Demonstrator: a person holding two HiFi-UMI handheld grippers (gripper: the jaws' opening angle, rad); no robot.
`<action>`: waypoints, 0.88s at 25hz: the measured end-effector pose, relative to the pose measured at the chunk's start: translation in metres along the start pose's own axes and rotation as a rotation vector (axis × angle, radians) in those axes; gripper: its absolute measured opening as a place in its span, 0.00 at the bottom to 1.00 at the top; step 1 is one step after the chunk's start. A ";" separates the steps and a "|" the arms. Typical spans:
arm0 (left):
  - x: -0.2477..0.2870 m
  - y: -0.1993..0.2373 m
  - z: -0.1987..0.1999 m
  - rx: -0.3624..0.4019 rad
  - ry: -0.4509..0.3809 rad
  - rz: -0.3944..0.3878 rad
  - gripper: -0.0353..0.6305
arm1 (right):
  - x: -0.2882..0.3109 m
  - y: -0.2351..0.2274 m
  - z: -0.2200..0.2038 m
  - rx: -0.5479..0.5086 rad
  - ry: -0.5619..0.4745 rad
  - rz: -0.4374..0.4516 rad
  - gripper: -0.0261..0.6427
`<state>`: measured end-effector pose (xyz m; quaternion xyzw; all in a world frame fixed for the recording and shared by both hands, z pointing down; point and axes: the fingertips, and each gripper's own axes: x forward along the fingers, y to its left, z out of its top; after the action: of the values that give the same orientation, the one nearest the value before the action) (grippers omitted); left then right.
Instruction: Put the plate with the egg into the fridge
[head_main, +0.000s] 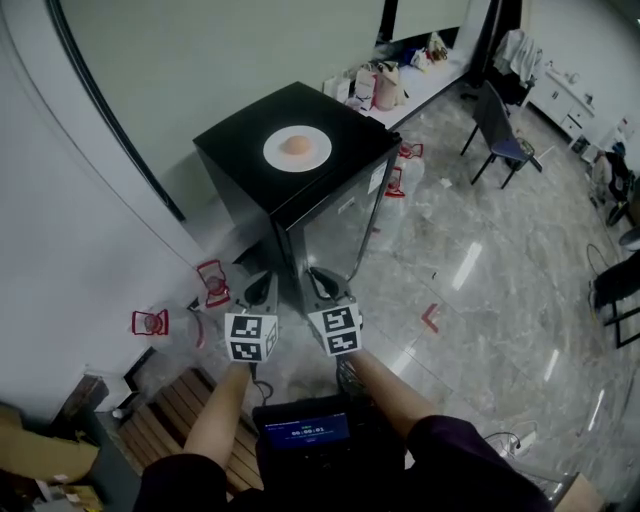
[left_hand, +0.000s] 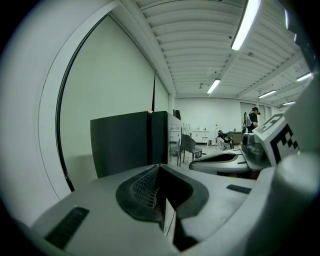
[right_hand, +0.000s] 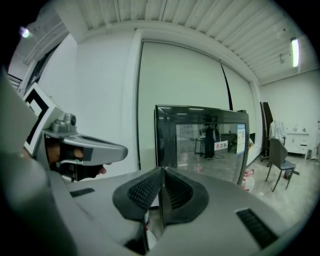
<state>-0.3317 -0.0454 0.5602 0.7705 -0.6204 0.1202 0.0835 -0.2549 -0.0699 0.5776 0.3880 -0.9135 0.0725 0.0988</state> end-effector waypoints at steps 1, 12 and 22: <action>0.000 0.003 -0.003 0.005 -0.001 -0.013 0.07 | 0.004 0.001 -0.007 0.001 0.011 -0.031 0.05; 0.028 0.027 -0.042 0.085 0.039 -0.167 0.07 | 0.059 0.003 -0.075 0.053 0.150 -0.203 0.19; 0.036 0.052 -0.039 0.098 0.020 -0.332 0.07 | 0.086 -0.005 -0.070 0.083 0.133 -0.443 0.20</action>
<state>-0.3783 -0.0798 0.6068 0.8644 -0.4769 0.1426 0.0706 -0.3011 -0.1182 0.6660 0.5772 -0.7937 0.1121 0.1560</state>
